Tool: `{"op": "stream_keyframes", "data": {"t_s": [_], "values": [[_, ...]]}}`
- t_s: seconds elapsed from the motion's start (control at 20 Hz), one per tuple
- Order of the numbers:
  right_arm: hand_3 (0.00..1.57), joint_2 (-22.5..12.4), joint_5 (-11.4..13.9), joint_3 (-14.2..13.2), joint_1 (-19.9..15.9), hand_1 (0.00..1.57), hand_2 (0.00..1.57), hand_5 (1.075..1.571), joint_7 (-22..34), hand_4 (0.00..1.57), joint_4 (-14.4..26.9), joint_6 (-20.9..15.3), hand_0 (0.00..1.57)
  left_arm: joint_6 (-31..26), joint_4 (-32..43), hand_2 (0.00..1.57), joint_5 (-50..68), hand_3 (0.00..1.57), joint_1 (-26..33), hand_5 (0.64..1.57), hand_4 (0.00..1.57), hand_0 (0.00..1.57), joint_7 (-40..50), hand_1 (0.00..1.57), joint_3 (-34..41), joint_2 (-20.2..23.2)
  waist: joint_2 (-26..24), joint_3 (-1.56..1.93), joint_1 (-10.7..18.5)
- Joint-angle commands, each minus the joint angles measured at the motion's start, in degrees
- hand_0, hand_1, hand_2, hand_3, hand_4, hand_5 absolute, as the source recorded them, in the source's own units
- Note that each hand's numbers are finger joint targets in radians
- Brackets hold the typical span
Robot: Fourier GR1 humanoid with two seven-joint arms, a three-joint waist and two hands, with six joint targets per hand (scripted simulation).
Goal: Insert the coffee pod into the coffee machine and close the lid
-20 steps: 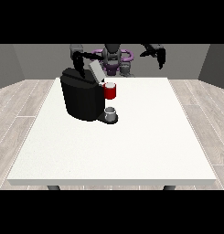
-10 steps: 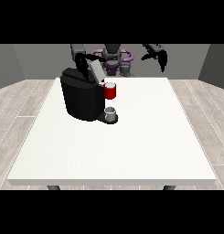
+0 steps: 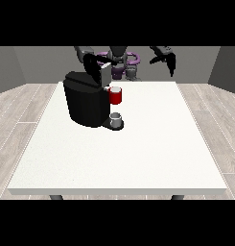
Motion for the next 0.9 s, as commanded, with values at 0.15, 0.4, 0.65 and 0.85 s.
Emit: {"op": "stream_keyframes", "data": {"t_s": [0.15,0.4,0.65,0.85], "values": [[0.00,4.0,3.4,4.6,-4.2,0.00,0.00,1.571,-1.8,0.00,-0.1,-0.9,0.00,2.1,-0.4,0.00,-1.3,0.00,-0.7,1.571,0.39,0.00,-0.4,0.00,-1.3,-0.8,1.1,-0.25,0.7],[0.00,2.8,5.1,4.4,-10.6,0.00,0.00,1.571,-0.5,0.00,1.8,-1.6,0.00,-0.9,-1.2,0.00,0.8,0.00,-2.4,1.571,0.38,0.00,1.4,0.00,-0.5,1.7,2.7,-0.26,3.3],[0.00,3.7,8.1,6.7,-15.6,0.00,0.00,1.571,1.4,0.22,2.7,-1.6,0.00,1.7,-0.5,0.00,-0.7,0.00,-1.8,1.571,0.36,0.00,-1.4,0.00,-1.6,-0.2,3.6,-0.27,3.8],[0.00,0.7,8.4,3.3,-19.7,0.00,0.00,1.571,1.0,0.24,6.0,-3.1,0.00,-0.8,-4.3,0.00,0.8,0.00,-0.7,1.571,0.41,0.00,0.5,0.00,-3.7,-0.9,4.6,-0.25,7.9]]}}
